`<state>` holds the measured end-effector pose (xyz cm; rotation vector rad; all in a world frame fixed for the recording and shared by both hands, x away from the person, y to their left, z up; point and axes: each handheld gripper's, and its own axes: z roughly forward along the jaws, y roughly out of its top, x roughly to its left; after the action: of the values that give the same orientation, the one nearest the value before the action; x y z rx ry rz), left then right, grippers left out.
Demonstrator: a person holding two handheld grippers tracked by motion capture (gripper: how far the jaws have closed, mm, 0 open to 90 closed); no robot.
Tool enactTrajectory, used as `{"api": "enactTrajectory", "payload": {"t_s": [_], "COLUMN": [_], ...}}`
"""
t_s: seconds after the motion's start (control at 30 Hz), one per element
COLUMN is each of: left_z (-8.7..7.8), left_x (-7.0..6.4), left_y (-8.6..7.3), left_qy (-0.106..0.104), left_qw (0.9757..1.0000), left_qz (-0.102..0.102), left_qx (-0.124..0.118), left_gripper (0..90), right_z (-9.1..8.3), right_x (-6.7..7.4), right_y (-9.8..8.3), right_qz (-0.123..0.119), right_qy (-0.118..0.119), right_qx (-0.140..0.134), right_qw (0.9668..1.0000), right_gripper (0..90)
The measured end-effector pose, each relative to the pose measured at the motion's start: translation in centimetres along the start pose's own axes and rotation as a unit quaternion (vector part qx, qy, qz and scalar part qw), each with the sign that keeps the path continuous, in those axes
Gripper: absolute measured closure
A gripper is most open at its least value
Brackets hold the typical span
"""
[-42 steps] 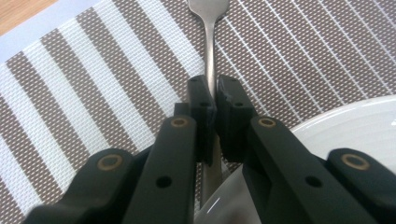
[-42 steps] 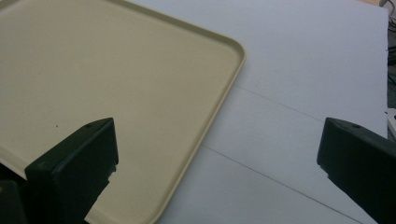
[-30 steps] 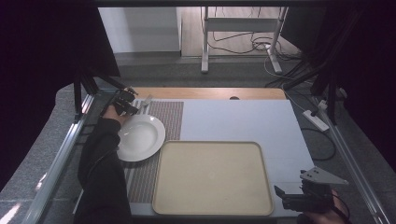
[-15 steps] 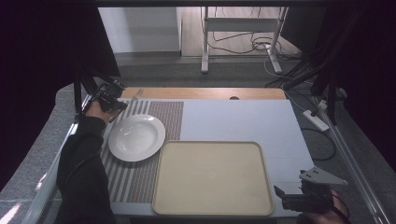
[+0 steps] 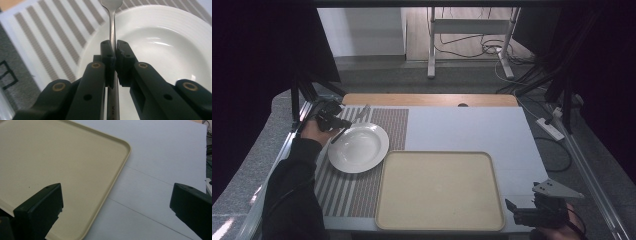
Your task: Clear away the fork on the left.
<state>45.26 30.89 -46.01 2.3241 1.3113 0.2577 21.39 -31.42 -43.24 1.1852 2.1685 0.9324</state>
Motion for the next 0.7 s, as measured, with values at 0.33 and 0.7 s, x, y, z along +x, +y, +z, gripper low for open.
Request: {"api": "enactTrajectory", "payload": {"t_s": [0.33, 0.7], "left_z": [-1.3, -1.9], "left_x": [-4.1, -8.8], "left_y": [-2.7, -5.4], "left_qy": [-0.028, -0.052], "left_qw": [0.9995, 0.9984], "left_qz": [0.015, 0.021], "left_qx": [-0.005, -0.003], "left_gripper": [84.1, 84.1], "right_z": [-0.1, -0.2], "right_x": [0.0, 0.0], "right_y": [0.0, 0.0], "right_qz": [0.002, 0.000], "right_qy": [0.000, 0.001], "right_qx": [-0.003, -0.009], "right_qw": [1.0000, 1.0000], "right_gripper": [0.0, 0.0]}}
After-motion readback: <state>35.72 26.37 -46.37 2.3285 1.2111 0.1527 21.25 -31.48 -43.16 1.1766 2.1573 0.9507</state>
